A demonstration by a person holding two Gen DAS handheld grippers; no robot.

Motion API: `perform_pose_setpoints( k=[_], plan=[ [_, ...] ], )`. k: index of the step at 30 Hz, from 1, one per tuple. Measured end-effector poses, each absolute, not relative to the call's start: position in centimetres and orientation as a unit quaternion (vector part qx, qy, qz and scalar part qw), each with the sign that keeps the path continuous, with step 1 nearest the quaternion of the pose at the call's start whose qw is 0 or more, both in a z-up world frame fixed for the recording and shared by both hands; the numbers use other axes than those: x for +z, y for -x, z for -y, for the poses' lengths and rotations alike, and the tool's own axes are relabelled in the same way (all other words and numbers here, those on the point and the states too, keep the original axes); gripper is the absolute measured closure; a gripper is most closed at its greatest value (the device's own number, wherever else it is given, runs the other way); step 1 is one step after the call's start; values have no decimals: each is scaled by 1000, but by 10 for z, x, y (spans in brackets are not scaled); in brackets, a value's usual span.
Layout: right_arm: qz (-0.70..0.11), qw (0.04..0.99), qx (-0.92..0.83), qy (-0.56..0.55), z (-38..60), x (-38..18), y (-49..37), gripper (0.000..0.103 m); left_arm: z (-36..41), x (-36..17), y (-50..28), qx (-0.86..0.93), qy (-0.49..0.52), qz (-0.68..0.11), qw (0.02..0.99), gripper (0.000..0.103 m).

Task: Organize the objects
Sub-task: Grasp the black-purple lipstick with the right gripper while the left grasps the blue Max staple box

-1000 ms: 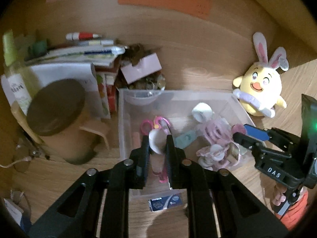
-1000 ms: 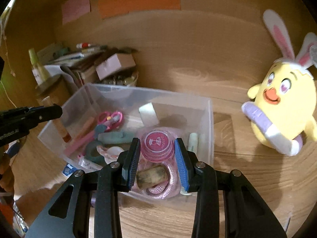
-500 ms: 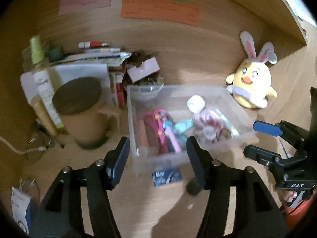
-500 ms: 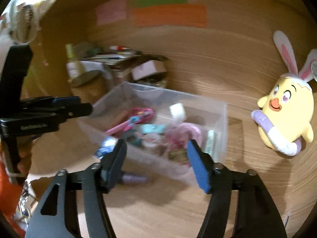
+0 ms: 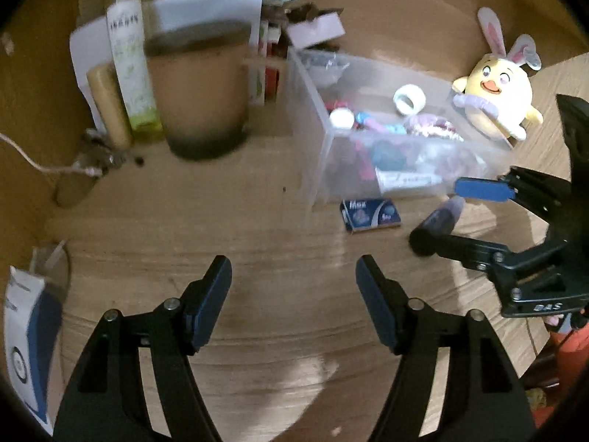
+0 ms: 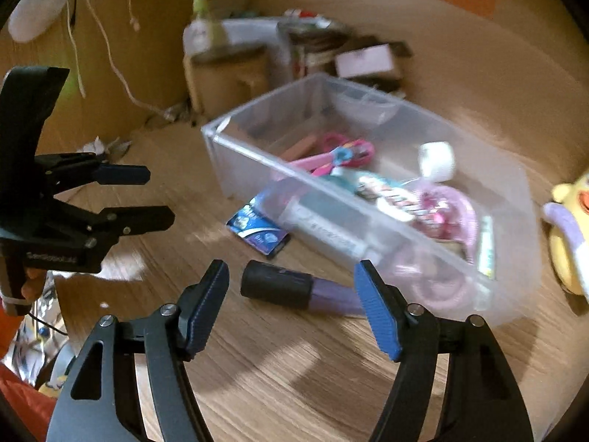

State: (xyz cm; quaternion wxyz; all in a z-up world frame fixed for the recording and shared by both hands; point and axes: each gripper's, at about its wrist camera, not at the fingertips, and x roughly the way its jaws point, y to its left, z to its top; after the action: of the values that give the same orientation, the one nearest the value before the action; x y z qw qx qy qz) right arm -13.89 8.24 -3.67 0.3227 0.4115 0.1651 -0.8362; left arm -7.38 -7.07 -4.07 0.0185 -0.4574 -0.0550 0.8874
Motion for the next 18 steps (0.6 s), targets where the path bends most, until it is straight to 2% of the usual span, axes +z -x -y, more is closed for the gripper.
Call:
perform_pose_setpoints(
  k=[9,12,14,16,18],
  plan=[
    [-178,337,-813,-441,-88,-50,140,38,53,-47,85,880,469,53,47,33],
    [-183,335,-807,-451,-96,-56,136,56,44,-49,93,877,474,49,54,33],
    [-190,331,-805,-455,-98,-59,134,73,38,-51,98,877,476,47,55,33],
    [-190,326,-810,-448,-104,-58,129,82,33,-52,102,875,479,48,57,33],
    [-183,320,-819,-440,-111,-56,124,82,29,-52,108,873,482,50,57,33]
  ],
)
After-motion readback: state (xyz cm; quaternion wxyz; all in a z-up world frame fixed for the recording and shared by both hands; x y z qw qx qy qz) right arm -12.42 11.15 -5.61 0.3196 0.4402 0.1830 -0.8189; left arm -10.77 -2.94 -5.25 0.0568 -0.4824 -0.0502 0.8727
